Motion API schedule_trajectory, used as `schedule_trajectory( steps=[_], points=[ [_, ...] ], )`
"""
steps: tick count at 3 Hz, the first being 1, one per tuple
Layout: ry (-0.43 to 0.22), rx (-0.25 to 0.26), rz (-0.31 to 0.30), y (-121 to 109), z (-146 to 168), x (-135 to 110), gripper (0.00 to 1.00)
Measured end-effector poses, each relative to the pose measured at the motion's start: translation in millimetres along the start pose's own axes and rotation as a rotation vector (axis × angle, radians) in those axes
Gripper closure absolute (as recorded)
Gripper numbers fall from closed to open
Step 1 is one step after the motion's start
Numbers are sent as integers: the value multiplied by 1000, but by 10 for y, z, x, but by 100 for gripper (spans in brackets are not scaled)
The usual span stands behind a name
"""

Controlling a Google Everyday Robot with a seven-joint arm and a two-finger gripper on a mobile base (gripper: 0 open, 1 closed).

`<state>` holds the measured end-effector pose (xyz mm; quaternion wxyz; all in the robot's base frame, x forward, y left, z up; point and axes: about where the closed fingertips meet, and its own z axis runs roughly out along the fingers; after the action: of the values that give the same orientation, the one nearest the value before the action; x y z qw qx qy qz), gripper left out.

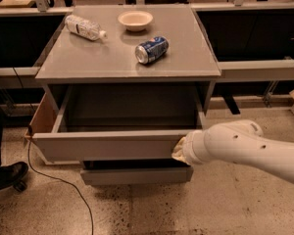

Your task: Close top drawer

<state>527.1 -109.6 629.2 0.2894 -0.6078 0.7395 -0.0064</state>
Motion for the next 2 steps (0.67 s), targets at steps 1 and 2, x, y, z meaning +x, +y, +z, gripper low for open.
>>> schedule_trajectory(
  steps=[1, 2],
  points=[
    [8, -76, -25, -31, 2, -10, 100],
    [27, -130, -70, -102, -20, -80, 100]
  ],
)
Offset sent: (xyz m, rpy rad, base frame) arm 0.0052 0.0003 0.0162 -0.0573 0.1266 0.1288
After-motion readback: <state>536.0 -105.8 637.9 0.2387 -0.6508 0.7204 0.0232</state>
